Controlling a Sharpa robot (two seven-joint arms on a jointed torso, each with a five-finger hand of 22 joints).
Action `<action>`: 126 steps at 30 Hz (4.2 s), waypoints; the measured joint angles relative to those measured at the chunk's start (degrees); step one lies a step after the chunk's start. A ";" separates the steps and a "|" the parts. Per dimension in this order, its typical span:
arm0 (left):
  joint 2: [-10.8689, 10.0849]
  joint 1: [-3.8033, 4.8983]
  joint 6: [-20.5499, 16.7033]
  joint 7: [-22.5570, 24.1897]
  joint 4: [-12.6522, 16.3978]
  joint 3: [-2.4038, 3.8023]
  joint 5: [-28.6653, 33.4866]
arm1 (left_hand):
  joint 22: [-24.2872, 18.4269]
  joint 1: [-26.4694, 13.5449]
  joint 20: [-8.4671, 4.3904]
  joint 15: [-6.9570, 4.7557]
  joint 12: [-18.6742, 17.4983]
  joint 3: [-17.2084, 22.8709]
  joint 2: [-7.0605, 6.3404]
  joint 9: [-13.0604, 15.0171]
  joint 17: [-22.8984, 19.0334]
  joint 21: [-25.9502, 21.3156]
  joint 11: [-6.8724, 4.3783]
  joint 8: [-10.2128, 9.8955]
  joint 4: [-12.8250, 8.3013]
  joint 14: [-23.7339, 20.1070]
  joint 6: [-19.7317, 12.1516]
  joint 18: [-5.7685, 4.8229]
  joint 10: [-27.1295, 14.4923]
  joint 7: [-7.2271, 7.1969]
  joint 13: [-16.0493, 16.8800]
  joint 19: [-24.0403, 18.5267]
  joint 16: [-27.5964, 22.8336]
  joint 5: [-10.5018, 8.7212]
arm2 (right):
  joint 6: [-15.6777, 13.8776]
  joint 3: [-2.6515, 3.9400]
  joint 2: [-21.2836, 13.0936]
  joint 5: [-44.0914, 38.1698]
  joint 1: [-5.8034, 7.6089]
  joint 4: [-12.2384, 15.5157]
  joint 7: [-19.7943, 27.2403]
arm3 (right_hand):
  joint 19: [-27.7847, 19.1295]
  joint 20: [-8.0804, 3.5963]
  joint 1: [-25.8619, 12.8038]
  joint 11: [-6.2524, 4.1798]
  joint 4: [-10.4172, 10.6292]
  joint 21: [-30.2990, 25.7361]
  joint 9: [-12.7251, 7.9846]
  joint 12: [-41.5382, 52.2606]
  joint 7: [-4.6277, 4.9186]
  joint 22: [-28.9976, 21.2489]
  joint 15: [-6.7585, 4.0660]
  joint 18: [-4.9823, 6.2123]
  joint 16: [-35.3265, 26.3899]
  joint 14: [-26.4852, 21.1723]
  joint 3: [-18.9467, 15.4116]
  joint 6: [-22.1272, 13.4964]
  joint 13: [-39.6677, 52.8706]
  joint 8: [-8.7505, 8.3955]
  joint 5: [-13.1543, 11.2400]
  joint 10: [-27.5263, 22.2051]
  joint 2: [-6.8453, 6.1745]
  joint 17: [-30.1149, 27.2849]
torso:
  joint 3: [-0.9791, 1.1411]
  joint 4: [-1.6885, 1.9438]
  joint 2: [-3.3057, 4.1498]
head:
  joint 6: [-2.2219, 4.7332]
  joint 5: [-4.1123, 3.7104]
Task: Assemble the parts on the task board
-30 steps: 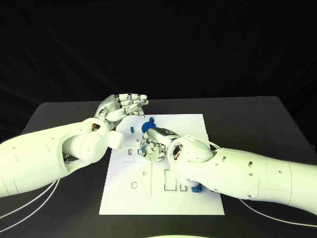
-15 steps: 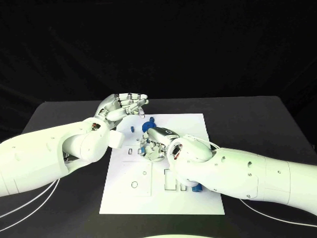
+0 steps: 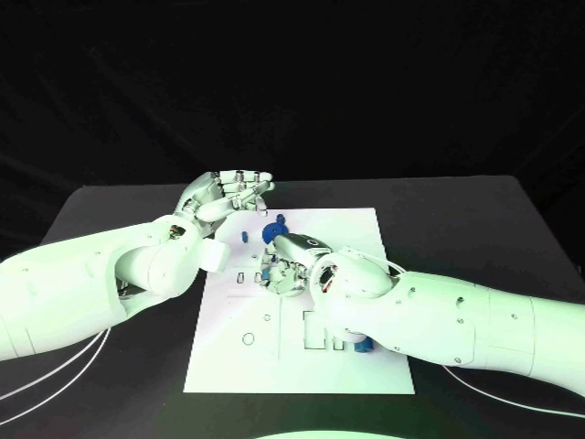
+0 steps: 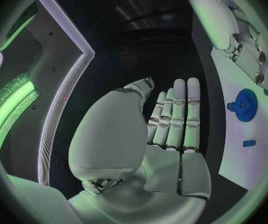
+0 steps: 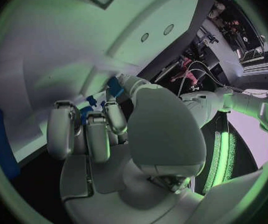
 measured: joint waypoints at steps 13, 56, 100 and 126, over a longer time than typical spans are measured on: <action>0.01 0.00 0.05 -0.07 -0.17 0.00 0.00 | -0.01 0.00 0.00 0.00 0.00 0.00 0.00 -0.01 0.00 0.00 0.00 0.00 0.00 0.00 0.00 0.00 0.00 0.00 0.00 0.00 0.00 0.00 | -0.24 -0.02 0.00 0.00 -0.09 -0.21 0.08 | -0.21 0.21 -0.98 0.62 0.73 -0.88 -0.84 -1.00 0.68 -0.01 0.00 0.00 0.00 0.00 -1.47 -2.32 -1.14 -1.16 0.00 -1.45 -0.98 0.00 | 0.02 -0.03 -0.02 | -0.08 -0.02; -4.24 0.07 1.24 -13.80 -3.23 -0.01 -12.09 | 20.62 -13.51 -2.65 -3.22 50.50 -5.75 2.87 9.48 36.29 21.36 -3.41 19.24 3.00 24.11 -3.05 -0.93 -5.02 -2.31 30.71 14.19 35.67 -0.22 | -6.64 0.92 -20.01 16.51 5.84 12.21 19.39 | -14.37 2.06 5.28 2.69 2.10 -29.69 -4.32 -12.10 2.34 -15.43 1.94 4.02 -11.49 -1.60 -17.45 -7.27 -17.01 -1.44 -5.23 -18.05 4.08 -6.71 | -0.58 -0.75 -1.97 | -0.65 3.77; 1.86 0.25 15.72 -47.49 -4.99 -0.34 -46.66 | 28.11 -19.27 -4.70 -5.45 56.10 -8.87 2.97 14.23 44.19 25.11 -5.81 25.97 3.15 29.40 -2.06 -2.69 -0.68 -4.72 34.72 20.91 38.24 -0.22 | -13.02 0.91 -24.39 42.83 5.54 -2.02 32.34 | -18.72 2.94 4.61 2.78 2.10 -59.33 -6.94 -29.07 2.72 -37.02 2.67 5.33 -54.46 -11.68 -17.45 -9.51 -43.78 4.18 -0.31 -23.66 4.75 -36.79 | -4.05 0.05 -5.17 | -2.63 6.25; 3.61 0.29 20.94 -51.80 -4.81 -0.32 -52.41 | 28.88 -21.60 -4.92 -5.64 56.63 -10.63 3.49 15.43 44.18 25.55 -6.22 27.29 3.30 29.60 -1.86 -2.67 0.14 -4.94 35.42 21.53 38.65 -0.47 | -13.08 0.89 -24.25 43.48 5.42 -2.03 32.19 | -18.95 3.18 4.38 2.80 2.10 -61.59 -7.34 -31.04 2.78 -39.49 2.88 5.34 -59.58 -11.88 -17.45 -9.95 -47.05 4.63 -0.31 -23.63 4.51 -37.30 | -3.68 0.16 -4.88 | -3.96 6.49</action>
